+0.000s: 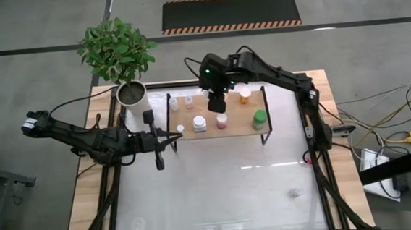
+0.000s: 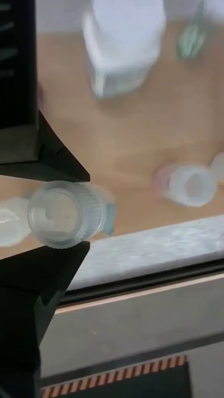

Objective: Pick and place medicine bottles onto shelf by color
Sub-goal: Put the transparent pill bottle on the shelf

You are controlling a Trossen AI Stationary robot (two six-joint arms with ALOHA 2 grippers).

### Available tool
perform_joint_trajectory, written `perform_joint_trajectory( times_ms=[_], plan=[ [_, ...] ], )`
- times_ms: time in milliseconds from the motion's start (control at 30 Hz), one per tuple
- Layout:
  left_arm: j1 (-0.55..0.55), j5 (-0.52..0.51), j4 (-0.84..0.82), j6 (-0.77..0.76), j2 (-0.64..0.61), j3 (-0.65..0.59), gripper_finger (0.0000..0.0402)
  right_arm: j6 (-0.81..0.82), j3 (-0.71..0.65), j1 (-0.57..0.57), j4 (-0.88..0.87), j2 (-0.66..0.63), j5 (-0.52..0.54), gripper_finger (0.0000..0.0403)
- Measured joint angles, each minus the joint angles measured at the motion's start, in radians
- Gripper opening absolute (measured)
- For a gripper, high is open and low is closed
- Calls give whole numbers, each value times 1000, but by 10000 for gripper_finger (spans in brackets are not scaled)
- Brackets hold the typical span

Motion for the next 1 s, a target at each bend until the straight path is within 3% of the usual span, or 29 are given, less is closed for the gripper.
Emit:
perform_joint_trajectory(
  times_ms=[333, 1000],
  plan=[
    [0, -2, -1, 45, -2, 0, 0, -14, 0, -19, 4, 85, 0, 139],
    [0, -2, -8, 47, -5, -1, 0, 21, -5, -19, 4, 87, 0, 139]
  ],
)
